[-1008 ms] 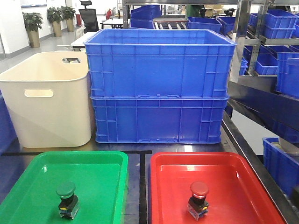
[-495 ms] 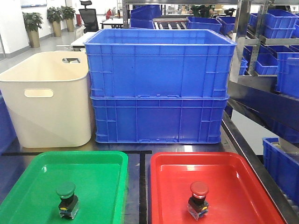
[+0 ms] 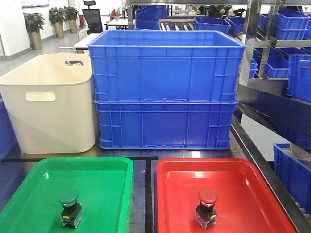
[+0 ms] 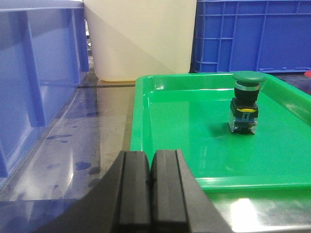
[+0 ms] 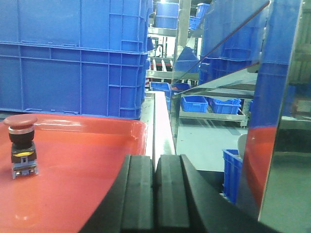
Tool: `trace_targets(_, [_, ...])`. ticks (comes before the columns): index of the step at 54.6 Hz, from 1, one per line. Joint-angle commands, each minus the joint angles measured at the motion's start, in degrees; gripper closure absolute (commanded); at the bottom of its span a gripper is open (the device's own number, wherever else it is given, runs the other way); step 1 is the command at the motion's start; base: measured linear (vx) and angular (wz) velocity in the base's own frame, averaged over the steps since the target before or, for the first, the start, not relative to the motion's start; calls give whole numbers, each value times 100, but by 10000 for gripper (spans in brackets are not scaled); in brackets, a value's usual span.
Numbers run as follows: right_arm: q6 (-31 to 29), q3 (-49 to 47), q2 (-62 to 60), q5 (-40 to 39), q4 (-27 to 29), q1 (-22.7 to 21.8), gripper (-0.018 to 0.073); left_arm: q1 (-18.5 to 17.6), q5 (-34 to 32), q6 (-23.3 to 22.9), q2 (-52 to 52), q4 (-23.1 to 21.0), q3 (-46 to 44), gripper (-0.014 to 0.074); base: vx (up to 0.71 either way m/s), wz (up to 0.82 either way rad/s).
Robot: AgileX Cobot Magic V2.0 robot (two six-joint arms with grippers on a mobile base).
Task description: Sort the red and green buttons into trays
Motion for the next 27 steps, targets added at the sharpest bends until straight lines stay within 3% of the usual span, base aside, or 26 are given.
trace_targets(1, [-45, 76, -71, -519, -69, 9, 571, 11, -459, -51, -80, -1, -119, 603, 0, 0])
trace_targets(27, [-52, 76, -70, -519, -69, 9, 571, 11, -459, -51, -80, -1, -119, 602, 0, 0])
